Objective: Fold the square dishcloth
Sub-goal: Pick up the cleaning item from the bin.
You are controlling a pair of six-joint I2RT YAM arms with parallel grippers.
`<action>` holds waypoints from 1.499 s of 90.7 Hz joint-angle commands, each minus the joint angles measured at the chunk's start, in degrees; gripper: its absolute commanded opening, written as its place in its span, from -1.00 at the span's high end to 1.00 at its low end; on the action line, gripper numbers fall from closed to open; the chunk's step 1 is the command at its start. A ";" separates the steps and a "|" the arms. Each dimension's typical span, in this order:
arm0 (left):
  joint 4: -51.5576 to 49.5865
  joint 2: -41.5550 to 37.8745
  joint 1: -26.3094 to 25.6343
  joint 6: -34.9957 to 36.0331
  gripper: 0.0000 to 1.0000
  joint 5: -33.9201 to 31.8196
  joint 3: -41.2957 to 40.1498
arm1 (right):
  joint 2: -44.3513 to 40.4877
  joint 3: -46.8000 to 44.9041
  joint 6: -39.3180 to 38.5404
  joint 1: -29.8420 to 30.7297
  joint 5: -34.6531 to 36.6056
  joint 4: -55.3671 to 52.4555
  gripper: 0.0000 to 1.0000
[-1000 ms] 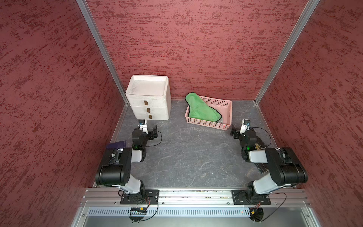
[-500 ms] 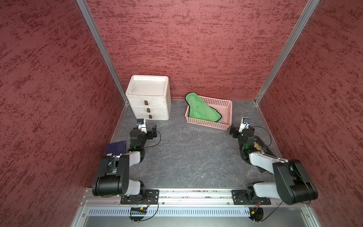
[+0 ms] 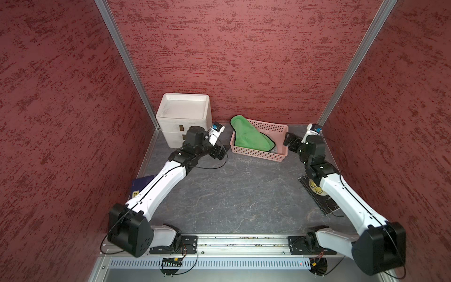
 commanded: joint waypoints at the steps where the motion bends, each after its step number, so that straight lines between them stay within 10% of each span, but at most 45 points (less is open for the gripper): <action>1: -7.34 10.47 -0.24 -2.77 -1.00 -1.85 8.41 | 1.42 -1.36 2.05 2.00 2.41 -9.40 -0.97; 71: -22.68 61.96 7.20 -16.18 -0.88 14.42 68.10 | 17.06 6.47 -4.67 13.60 6.09 -2.09 -0.97; 99: -23.25 47.74 4.75 -4.25 -0.88 12.48 52.64 | 47.72 47.65 -6.90 3.74 -10.22 -27.71 -0.70; 136: -39.00 30.61 2.09 8.09 -0.90 16.40 36.44 | 68.01 70.85 -10.91 -1.52 -17.25 -38.87 -0.54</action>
